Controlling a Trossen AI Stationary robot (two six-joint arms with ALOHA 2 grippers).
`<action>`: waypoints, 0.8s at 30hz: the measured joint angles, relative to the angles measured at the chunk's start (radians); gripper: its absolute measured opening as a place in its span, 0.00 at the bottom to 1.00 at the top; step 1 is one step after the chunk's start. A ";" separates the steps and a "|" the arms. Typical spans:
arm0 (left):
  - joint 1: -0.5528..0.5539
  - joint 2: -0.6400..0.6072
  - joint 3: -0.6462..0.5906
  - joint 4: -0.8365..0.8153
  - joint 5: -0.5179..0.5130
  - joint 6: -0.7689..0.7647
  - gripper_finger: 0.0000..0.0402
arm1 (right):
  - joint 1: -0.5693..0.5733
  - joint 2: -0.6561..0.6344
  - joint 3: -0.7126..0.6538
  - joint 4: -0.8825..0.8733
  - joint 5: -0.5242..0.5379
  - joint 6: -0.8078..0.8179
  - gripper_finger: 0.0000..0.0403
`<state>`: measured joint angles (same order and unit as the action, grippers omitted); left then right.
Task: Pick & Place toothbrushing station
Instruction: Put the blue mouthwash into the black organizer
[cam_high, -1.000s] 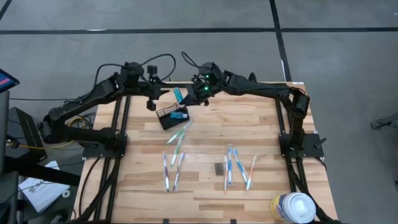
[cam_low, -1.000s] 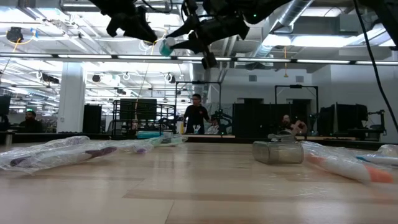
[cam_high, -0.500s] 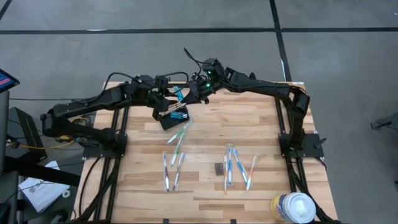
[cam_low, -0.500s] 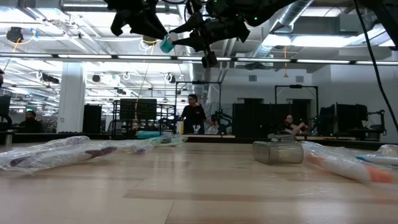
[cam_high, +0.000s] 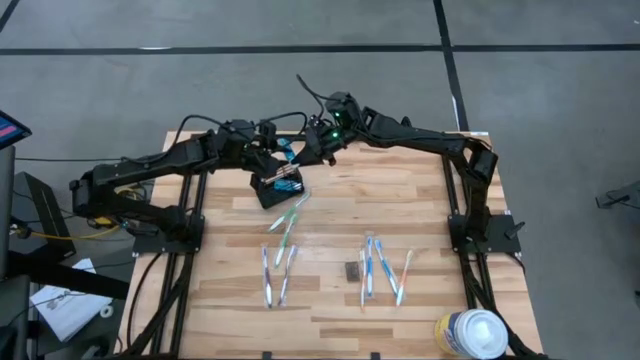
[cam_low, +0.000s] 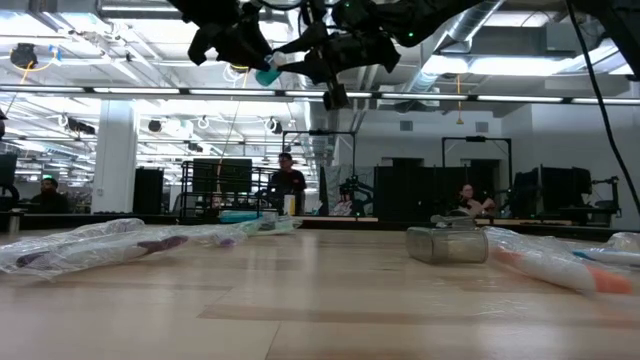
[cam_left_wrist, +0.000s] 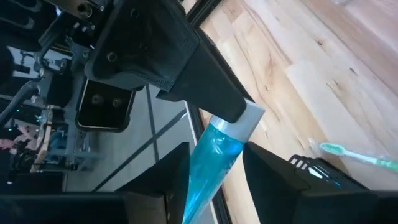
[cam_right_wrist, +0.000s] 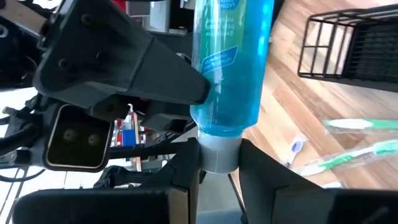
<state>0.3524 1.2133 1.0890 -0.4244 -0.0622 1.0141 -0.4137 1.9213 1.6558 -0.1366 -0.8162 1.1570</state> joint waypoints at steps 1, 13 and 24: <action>0.001 0.001 0.000 0.000 0.001 0.000 0.36 | 0.000 0.000 0.000 0.002 -0.005 0.000 0.18; 0.002 0.003 0.000 0.006 0.007 0.005 0.32 | 0.000 0.000 0.000 0.051 -0.049 0.034 0.18; 0.002 0.003 -0.002 0.001 0.012 0.008 0.17 | -0.001 -0.001 0.000 0.051 -0.075 0.029 0.18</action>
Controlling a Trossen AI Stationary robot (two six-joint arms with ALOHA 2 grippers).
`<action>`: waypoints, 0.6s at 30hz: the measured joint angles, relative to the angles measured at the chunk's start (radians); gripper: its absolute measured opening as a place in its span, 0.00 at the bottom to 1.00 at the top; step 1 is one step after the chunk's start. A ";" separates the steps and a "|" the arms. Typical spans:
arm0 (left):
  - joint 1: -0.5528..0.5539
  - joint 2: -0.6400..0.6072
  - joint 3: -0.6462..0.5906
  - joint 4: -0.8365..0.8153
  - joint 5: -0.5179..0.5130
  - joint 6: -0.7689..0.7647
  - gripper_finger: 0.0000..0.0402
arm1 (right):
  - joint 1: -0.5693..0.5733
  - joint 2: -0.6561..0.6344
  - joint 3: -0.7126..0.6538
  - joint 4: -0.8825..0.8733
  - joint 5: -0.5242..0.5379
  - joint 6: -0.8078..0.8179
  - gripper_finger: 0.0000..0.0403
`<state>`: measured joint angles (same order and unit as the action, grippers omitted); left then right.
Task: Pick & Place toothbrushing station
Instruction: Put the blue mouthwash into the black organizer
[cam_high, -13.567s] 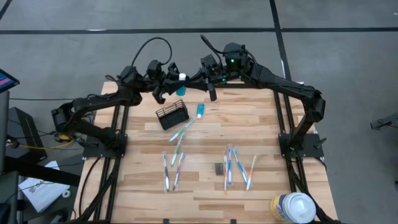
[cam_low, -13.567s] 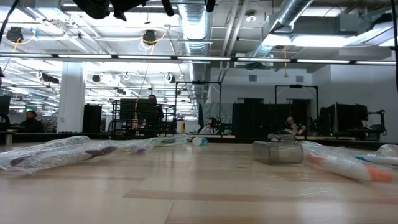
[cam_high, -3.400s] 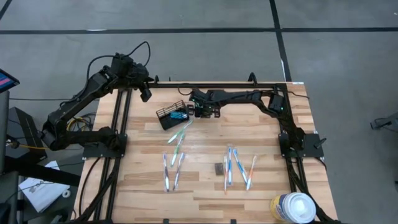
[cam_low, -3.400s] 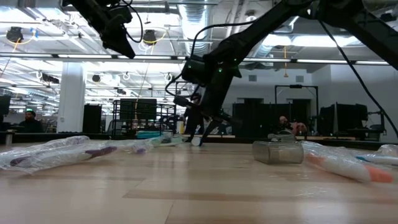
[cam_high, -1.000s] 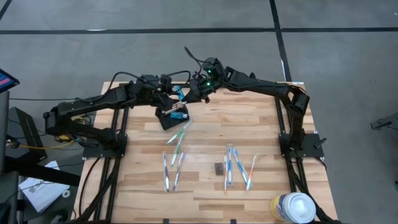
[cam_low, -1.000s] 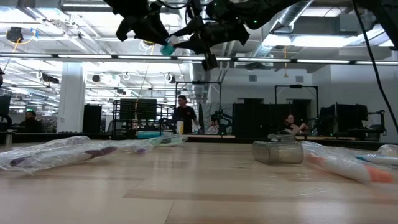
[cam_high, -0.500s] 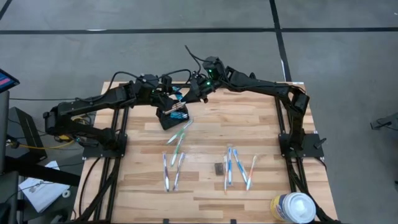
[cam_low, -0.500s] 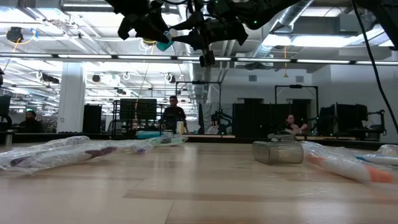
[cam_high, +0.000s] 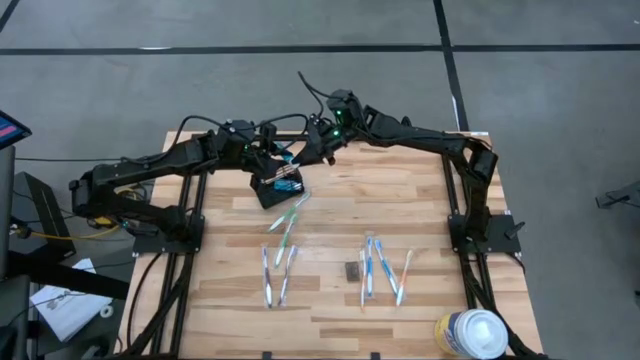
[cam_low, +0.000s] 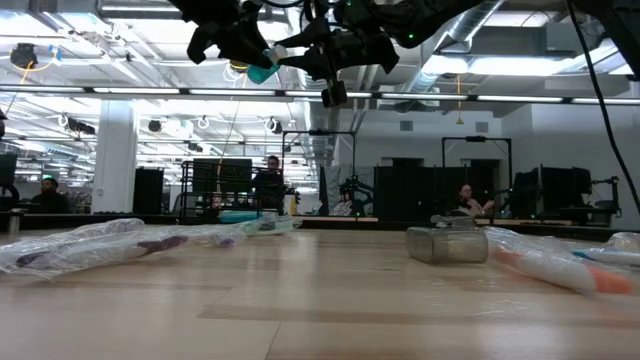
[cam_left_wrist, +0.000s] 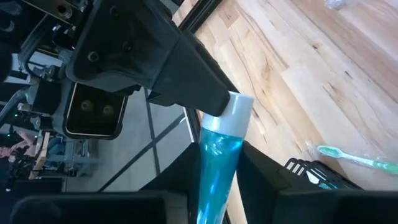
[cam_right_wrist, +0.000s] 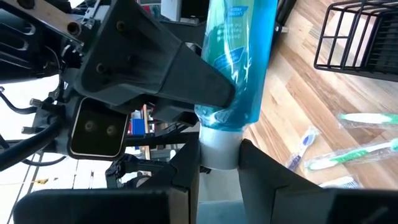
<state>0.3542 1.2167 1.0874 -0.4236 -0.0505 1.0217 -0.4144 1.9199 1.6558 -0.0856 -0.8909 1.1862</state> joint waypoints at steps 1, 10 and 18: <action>0.000 0.000 0.000 0.000 0.000 0.000 0.17 | 0.000 0.000 0.000 0.001 -0.001 -0.002 0.18; -0.001 -0.027 -0.001 0.011 0.017 -0.084 0.16 | -0.024 -0.005 0.007 0.031 -0.148 -0.059 0.62; 0.065 -0.076 -0.040 0.158 0.202 -0.636 0.16 | -0.054 -0.010 0.010 -0.071 -0.229 -0.149 0.71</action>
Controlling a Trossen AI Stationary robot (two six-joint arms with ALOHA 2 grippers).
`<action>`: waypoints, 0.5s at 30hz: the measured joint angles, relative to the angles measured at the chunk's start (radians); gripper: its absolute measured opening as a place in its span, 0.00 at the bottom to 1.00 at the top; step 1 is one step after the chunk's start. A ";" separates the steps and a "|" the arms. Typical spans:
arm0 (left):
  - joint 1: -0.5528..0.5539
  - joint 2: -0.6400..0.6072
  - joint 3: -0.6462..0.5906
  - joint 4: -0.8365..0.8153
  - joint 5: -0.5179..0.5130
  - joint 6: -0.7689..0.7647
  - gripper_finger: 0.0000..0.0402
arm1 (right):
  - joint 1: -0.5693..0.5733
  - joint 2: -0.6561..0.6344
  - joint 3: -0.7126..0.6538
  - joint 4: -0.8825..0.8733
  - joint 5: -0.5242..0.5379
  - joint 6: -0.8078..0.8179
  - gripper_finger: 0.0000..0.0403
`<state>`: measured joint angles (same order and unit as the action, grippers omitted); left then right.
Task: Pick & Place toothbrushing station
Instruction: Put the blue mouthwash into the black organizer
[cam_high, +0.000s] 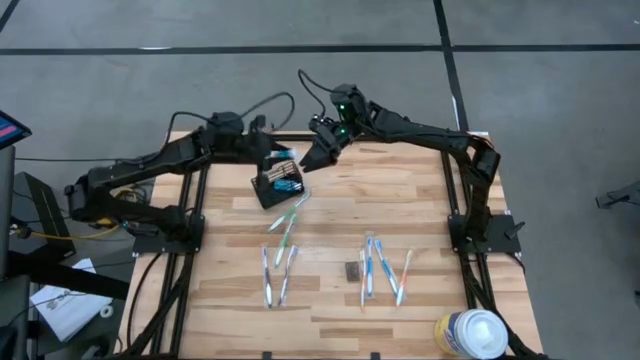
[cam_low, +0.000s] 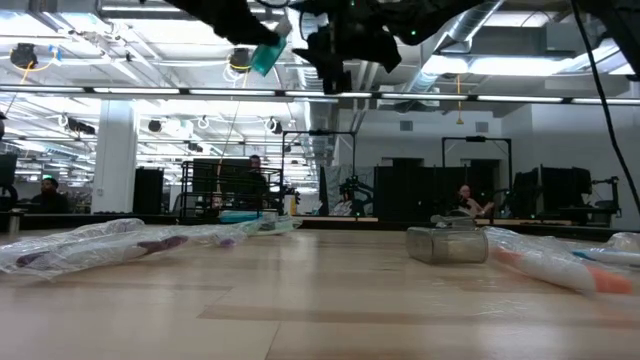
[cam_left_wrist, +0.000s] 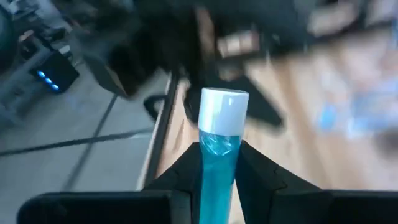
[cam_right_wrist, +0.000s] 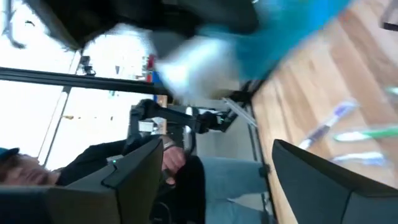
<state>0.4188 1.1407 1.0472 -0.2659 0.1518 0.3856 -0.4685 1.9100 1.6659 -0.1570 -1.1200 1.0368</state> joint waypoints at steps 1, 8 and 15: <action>0.011 -0.005 -0.022 0.052 0.021 -0.069 0.16 | -0.005 0.000 0.000 -0.021 0.001 -0.020 0.70; 0.060 -0.047 -0.259 0.602 0.045 -0.450 0.16 | -0.044 -0.074 -0.002 -0.259 0.015 -0.230 0.63; 0.042 -0.046 -0.593 1.089 -0.174 -0.653 0.16 | -0.057 -0.174 -0.003 -0.549 0.049 -0.465 0.60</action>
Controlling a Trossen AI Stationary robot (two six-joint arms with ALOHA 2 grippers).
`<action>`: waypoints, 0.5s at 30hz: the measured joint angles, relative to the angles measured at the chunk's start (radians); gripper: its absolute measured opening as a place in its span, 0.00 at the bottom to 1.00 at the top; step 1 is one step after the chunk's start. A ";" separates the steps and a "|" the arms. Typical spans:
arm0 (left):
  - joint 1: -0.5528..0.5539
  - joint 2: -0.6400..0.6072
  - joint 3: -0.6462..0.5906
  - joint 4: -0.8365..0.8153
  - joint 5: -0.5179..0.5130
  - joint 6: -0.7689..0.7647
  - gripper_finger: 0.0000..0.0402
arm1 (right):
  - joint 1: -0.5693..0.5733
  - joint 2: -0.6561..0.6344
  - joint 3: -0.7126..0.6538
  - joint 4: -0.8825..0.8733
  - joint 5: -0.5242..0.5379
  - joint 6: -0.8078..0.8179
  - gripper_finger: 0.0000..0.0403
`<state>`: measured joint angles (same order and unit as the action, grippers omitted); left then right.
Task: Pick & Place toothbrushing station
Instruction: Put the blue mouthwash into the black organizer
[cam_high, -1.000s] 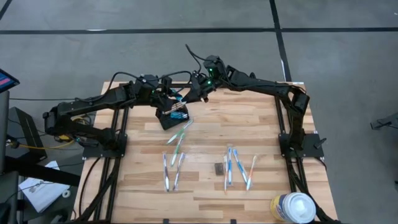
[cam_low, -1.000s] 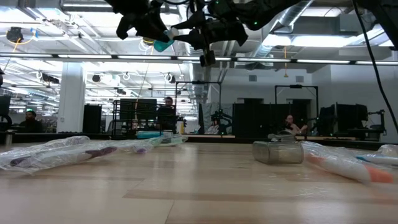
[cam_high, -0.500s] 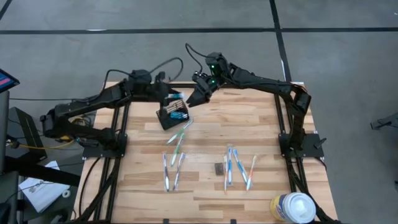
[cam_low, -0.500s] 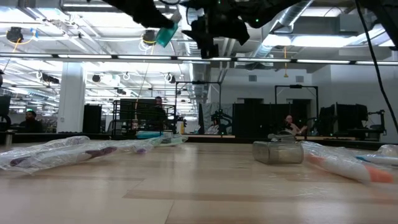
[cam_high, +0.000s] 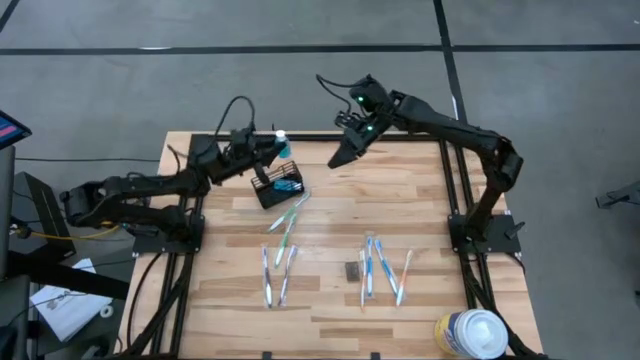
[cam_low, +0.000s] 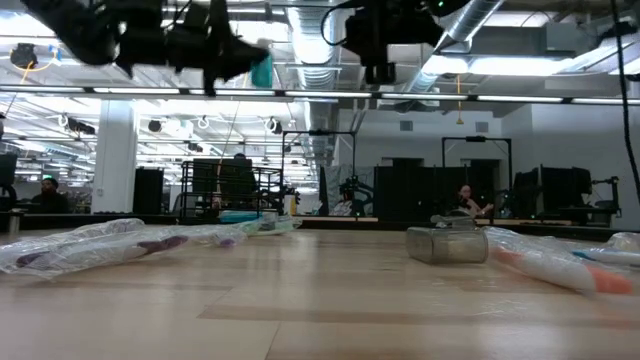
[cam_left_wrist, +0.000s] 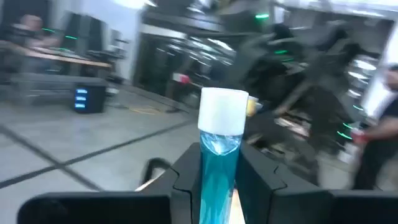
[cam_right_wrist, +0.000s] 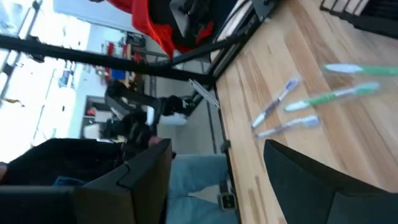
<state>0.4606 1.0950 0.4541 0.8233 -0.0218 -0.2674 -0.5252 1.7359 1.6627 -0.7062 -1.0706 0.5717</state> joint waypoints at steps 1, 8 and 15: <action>-0.007 0.000 -0.035 0.046 -0.036 0.002 0.16 | 0.000 -0.010 0.000 -0.030 0.002 -0.026 0.60; -0.087 0.015 -0.143 0.122 -0.198 0.146 0.15 | 0.001 -0.044 -0.002 -0.135 -0.001 -0.166 0.58; -0.176 0.062 -0.196 0.131 -0.304 0.158 0.15 | 0.001 -0.044 -0.002 -0.163 -0.025 -0.275 0.56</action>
<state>0.2847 1.1566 0.2581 0.9539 -0.3259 -0.1090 -0.5240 1.6920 1.6608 -0.8692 -1.0959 0.2972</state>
